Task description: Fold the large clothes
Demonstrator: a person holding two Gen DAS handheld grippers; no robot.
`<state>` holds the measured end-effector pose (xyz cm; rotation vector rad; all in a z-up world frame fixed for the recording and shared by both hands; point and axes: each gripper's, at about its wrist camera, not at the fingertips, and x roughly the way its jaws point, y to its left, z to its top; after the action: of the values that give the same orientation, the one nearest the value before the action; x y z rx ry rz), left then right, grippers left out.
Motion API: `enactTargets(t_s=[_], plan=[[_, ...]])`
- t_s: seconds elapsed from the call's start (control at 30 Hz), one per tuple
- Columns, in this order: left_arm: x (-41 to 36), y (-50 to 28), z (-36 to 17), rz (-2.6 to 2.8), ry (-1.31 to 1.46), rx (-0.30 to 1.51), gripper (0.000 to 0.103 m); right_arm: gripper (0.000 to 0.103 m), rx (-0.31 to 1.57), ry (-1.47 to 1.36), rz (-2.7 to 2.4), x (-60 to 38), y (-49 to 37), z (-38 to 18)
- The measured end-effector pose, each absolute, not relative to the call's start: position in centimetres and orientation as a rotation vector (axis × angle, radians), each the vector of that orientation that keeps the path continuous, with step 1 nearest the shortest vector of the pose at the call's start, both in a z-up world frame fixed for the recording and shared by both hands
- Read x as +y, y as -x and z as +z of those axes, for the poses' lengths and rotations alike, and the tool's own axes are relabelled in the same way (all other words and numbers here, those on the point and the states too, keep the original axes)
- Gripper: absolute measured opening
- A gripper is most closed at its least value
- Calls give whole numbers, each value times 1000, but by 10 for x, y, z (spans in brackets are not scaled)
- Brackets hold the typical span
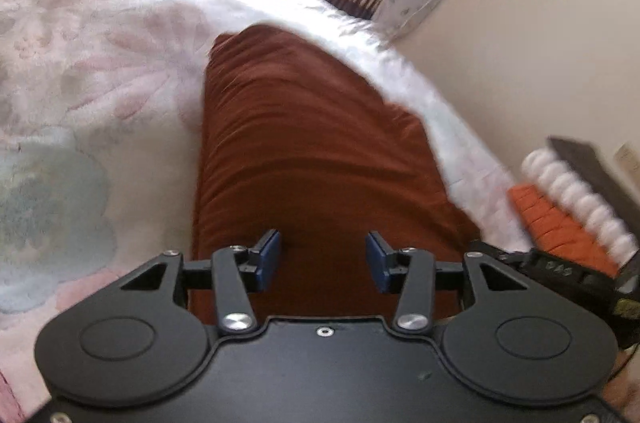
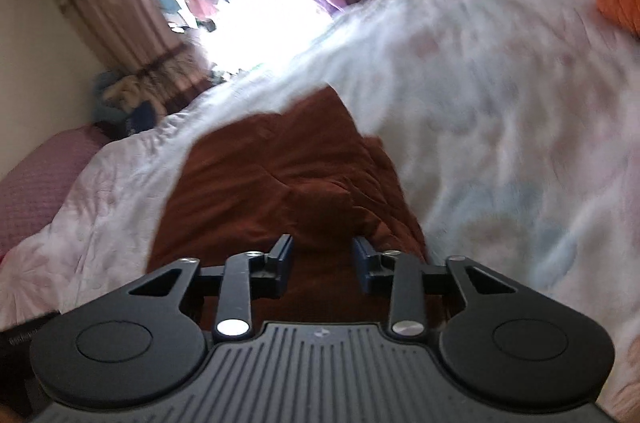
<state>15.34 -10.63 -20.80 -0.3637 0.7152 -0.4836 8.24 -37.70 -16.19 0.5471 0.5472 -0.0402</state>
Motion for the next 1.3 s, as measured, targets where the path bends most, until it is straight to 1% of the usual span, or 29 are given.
enactTargets(t_s=[0.03,0.13,0.23,0.37,0.47,0.53,0.6,0.7,0.8,0.9,1.0,1.13,1.3], plan=[[-107,-158,-215,-464,353,729,47,22,558,-565,-51,-380,-84,-168],[-104,-165,-233,-450,366,757,50,17,577,-595,-44,-383,-83,-184],[-107,-166,-238,-459,301,747,52,16,582,-560,-45,-379,-83,-190],[-106,-164,-232,-474,284,753,52,17,609,-531,-68,-369,-81,-176],[-99,-168,-213,-508,281,729,53,28,607,-434,-75,-356,-80,-146],[-99,-170,-192,-527,198,644,56,43,550,-365,-58,-345,-82,-122],[-100,-180,-178,-528,170,608,57,47,509,-344,-23,-339,-91,-105],[-100,-203,-169,-538,206,598,57,47,493,-333,18,-330,-115,-95],[-106,-228,-176,-548,245,623,56,46,538,-298,7,-324,-144,-105],[-114,-243,-187,-575,267,641,57,41,601,-299,-26,-323,-164,-122],[-127,-252,-195,-564,214,643,57,40,637,-277,-56,-323,-173,-133],[-129,-262,-206,-531,221,684,57,36,672,-258,-53,-324,-182,-145],[-128,-263,-215,-518,221,697,57,35,687,-244,-50,-320,-185,-151]])
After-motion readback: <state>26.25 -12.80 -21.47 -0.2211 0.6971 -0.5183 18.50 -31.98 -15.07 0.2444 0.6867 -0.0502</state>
